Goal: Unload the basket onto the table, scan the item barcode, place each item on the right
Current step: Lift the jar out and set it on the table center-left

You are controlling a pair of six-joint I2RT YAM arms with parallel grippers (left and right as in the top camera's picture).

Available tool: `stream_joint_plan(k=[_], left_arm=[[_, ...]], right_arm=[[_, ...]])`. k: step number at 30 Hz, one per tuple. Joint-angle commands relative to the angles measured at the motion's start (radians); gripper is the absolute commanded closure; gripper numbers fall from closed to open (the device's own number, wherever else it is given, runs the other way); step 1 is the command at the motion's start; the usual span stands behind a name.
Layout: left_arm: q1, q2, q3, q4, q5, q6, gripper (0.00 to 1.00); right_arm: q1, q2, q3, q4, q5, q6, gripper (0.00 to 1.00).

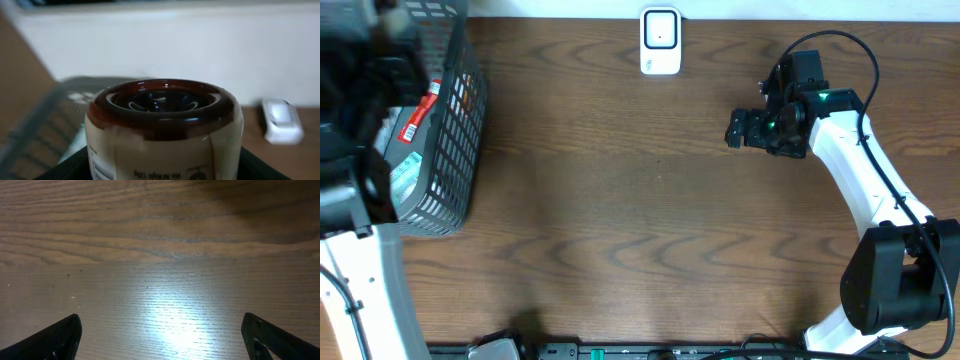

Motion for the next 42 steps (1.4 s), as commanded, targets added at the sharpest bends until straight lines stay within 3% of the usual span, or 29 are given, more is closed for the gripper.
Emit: stream_joint_plan(k=[1,10,16,38,42], left_arm=[[-0.067,0.002,0.027,-0.054,0.021,-0.019,0.42],[-0.240,0.059,0.022,-0.328,0.019,-0.102,0.43],[-0.323,0.175,-0.041,-0.407,0.018,-0.122,0.43],[-0.474,0.855,-0.105,-0.304,0.013,-0.158,0.43],[-0.476,0.864,-0.105,-0.299,0.012,-0.157,0.33]], right_arm=[[-0.002,0.004,0.016,0.000,0.002,-0.008,0.01],[-0.002,0.004,0.016,0.004,0.002,-0.008,0.01],[-0.002,0.004,0.016,0.015,0.002,-0.008,0.01],[-0.002,0.004,0.016,0.022,0.003,-0.008,0.01],[-0.003,0.004,0.016,0.023,0.002,-0.008,0.01]])
